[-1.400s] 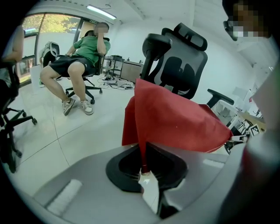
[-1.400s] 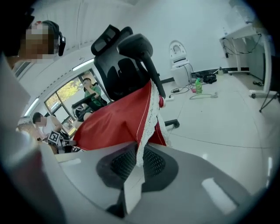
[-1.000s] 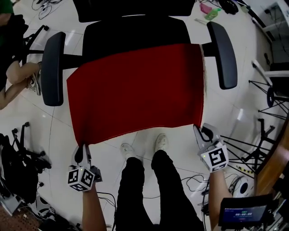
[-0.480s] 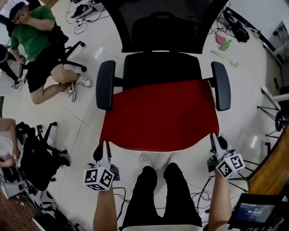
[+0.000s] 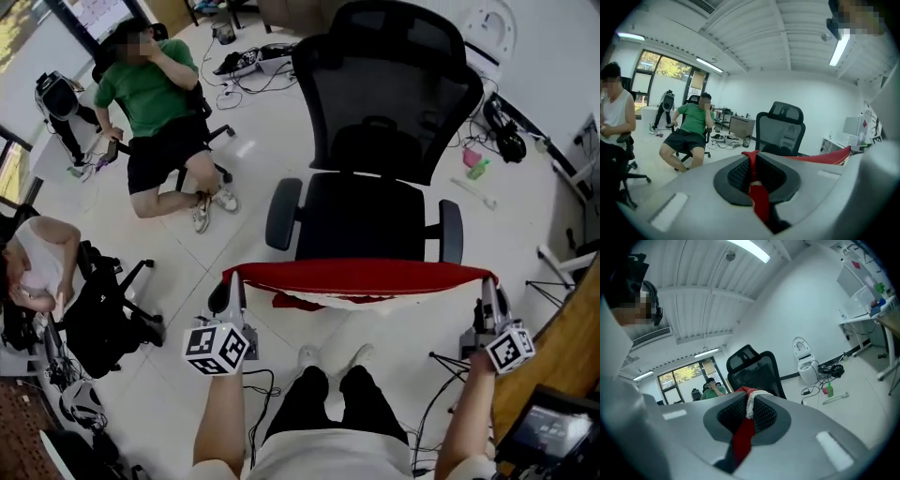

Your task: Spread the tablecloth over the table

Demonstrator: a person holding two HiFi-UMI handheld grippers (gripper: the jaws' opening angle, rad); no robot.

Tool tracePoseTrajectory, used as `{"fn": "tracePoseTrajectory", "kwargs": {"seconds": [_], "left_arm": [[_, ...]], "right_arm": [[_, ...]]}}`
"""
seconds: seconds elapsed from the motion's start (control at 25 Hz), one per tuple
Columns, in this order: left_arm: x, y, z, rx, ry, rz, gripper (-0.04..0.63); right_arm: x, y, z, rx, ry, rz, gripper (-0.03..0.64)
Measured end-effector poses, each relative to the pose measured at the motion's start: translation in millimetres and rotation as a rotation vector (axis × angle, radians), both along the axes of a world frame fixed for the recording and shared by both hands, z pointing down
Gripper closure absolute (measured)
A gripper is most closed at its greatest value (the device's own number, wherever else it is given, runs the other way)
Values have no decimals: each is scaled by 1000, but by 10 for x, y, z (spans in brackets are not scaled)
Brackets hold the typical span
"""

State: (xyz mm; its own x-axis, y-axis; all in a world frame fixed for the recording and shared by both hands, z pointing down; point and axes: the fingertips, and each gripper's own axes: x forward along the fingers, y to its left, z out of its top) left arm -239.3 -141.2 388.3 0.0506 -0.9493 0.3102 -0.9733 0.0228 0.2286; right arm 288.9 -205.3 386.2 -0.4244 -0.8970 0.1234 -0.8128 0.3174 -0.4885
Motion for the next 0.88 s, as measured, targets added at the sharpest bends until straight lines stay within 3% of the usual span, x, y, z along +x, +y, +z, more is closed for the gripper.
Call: {"fn": "tracePoseTrajectory", "kwargs": {"seconds": [0.24,0.88], "left_arm": [[3,-103,-902,106,4,1,580],[-88,-179,-2477,291,-25,27,580]], "right_arm": [[-3,-79,-867,80,52,4,598],[-104,106,-2581,287,125,64,597]]}}
